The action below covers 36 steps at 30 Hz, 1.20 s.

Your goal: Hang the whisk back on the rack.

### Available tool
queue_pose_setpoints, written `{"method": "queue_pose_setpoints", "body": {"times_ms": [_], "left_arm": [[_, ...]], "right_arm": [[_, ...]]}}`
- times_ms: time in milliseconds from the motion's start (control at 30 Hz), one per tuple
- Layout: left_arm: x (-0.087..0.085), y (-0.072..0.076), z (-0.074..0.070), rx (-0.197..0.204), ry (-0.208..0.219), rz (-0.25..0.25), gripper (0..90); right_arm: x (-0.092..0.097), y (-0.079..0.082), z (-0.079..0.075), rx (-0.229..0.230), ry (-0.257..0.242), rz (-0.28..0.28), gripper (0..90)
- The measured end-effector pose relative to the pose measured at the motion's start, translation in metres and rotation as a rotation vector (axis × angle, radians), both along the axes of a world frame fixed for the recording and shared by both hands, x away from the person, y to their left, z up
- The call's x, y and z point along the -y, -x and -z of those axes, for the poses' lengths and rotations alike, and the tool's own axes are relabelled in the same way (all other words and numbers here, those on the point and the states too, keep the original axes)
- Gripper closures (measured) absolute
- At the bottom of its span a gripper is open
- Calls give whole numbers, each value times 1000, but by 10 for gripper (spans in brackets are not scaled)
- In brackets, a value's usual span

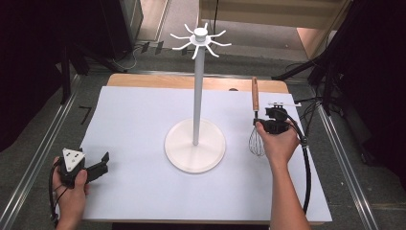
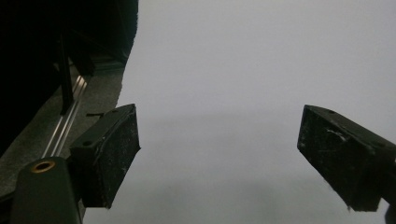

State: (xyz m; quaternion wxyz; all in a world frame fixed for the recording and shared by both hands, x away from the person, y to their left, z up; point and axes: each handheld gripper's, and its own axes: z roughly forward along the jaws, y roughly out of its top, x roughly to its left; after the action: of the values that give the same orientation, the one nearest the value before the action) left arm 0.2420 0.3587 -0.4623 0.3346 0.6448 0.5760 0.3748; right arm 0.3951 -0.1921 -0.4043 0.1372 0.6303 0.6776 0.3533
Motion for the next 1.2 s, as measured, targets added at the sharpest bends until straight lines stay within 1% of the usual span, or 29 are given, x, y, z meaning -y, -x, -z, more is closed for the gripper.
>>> {"method": "queue_pose_setpoints", "body": {"times_ms": [100,133,167,200,233,267,300,333,367,400,433,467,500,533,567,600,667,700,733,767,800,833,867,933,1000,1067,1100,1167,1200], "left_arm": [[0,0,0,0,1,1,138],[0,0,0,0,1,1,138],[0,0,0,2,2,1,138],[0,0,0,2,4,1,138],[0,0,0,2,4,1,138],[0,0,0,2,3,1,138],[0,0,0,0,0,0,137],[0,0,0,0,0,0,138],[0,0,0,1,0,-1,138],[0,0,0,-1,0,-1,138],[0,0,0,-1,0,-1,138],[0,0,0,-1,-2,0,138],[0,0,0,0,0,0,138],[0,0,0,0,0,0,138],[0,0,0,-1,0,-1,138],[0,0,0,-1,-1,-1,138],[0,0,0,-2,-2,0,138],[0,0,0,-2,0,0,138],[0,0,0,-2,0,-1,138],[0,0,0,-3,0,-1,138],[0,0,0,-3,0,0,138],[0,0,0,-3,-1,-1,138],[0,0,0,-2,0,-1,138],[0,0,0,-3,-1,0,138],[1,0,0,-1,-2,0,138],[1,0,0,-3,-3,1,138],[1,0,0,-3,-3,1,138],[1,0,0,-1,-2,0,138],[0,0,0,-3,-1,2,138]], "right_arm": [[-2,9,-2,66,-28,-24,847],[-2,9,-2,66,-28,-24,847],[-3,12,-3,83,-37,-36,847],[-6,18,-5,136,-42,-57,847],[-6,18,-5,136,-42,-57,847],[-7,21,-6,154,-58,-63,847],[-8,27,-9,193,-71,-74,847],[-8,27,-9,193,-71,-74,847],[-9,33,-13,220,-95,-83,847],[-10,35,-14,240,-98,-85,848],[-10,35,-14,240,-98,-85,848],[-10,37,-16,254,-103,-90,847],[-10,41,-18,285,-115,-103,848],[-10,41,-18,285,-115,-103,848],[-10,43,-19,307,-116,-108,847],[-10,43,-19,307,-116,-108,847],[-11,48,-21,352,-127,-125,847],[-11,48,-21,352,-127,-125,847],[-13,52,-23,387,-128,-140,847],[-14,53,-24,403,-134,-146,848],[-15,54,-26,418,-141,-150,847],[-15,54,-26,418,-141,-150,847],[-17,57,-27,443,-156,-153,848],[-18,59,-28,454,-162,-156,848],[-21,62,-28,488,-187,-163,848],[-23,65,-30,507,-210,-174,848],[-23,65,-30,507,-210,-174,848],[-25,67,-31,526,-227,-185,848],[-26,69,-33,556,-238,-196,848]]}}
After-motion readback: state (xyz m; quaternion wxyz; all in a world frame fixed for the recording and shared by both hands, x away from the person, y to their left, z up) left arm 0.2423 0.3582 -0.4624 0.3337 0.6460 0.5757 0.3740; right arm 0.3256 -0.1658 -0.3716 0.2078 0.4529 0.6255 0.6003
